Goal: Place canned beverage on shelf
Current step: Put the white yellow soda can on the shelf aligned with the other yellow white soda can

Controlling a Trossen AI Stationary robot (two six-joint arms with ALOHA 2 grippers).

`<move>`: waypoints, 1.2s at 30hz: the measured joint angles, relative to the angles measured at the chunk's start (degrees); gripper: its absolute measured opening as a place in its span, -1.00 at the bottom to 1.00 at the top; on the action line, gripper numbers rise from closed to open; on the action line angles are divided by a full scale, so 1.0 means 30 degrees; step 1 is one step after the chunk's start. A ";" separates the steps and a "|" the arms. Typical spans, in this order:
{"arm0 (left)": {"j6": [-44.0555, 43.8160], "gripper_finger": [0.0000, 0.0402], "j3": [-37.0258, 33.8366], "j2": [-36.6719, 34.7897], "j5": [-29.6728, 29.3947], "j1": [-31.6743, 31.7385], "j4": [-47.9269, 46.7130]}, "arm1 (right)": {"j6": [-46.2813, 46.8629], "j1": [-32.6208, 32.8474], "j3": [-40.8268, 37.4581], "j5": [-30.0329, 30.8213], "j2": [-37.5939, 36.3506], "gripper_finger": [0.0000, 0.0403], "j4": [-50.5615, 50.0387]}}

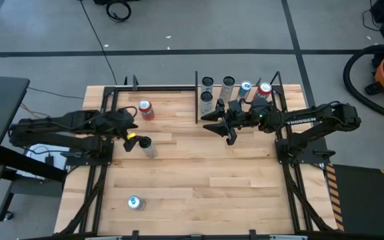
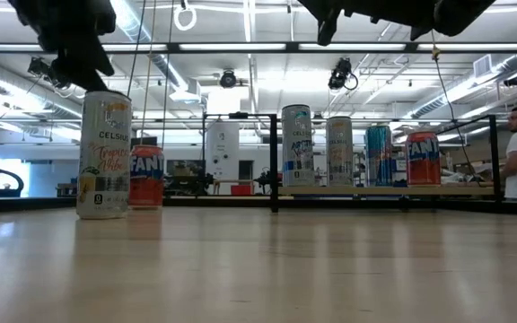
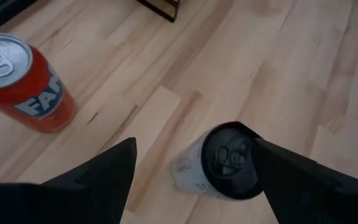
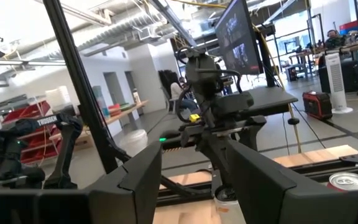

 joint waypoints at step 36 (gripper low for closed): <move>-0.4095 0.59 -0.0448 -0.1264 -0.2580 -0.5326 -0.3087 | -0.0008 0.0007 0.0000 0.0007 0.0000 -0.07 -0.1257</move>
